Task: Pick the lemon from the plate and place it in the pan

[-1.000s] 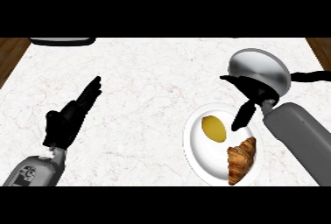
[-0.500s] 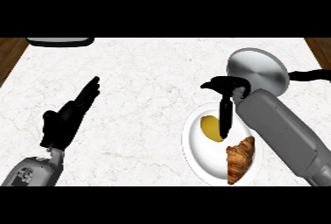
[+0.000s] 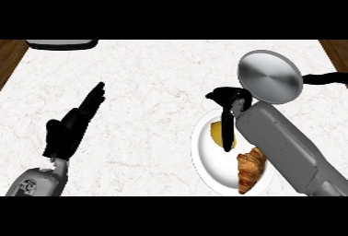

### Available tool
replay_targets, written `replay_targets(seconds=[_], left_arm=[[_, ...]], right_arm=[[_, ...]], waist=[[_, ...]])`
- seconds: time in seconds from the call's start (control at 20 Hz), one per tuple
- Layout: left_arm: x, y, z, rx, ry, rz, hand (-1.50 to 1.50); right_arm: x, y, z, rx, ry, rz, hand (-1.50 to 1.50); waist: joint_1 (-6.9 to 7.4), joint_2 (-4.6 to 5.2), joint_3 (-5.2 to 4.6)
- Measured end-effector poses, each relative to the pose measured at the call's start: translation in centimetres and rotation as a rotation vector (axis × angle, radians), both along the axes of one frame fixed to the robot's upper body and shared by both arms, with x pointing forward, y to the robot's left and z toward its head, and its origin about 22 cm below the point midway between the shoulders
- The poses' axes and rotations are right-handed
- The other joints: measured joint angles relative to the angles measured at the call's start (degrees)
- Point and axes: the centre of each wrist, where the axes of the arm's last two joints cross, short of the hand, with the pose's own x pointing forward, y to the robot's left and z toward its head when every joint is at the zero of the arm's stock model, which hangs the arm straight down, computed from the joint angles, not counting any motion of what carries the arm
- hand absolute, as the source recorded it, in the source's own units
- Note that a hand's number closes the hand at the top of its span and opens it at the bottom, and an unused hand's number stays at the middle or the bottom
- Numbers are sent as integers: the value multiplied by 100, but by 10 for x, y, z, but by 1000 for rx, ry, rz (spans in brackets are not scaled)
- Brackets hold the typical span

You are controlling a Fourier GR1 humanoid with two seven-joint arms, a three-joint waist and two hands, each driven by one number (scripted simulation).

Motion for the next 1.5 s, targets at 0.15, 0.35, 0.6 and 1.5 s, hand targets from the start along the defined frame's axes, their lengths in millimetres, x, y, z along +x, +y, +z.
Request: replay_targets(seconds=[0.15,0.35,0.6,1.5], left_arm=[[1,2,0,-3,1,1,0],[2,3,3,-2,-3,0,0],[-2,5,5,1,-3,4,0],[-1,-1,3,6,0,-3,0]], right_arm=[[-5,0,-8,-25,4,8,-150],[-11,-7,-18,-51,7,9,-150],[-18,-8,-25,-56,-8,-4,-150],[-24,-6,-54,-63,20,99,150]], waist=[[-5,2,1],[-6,4,1],[-3,3,1],[-3,-68,-43]])
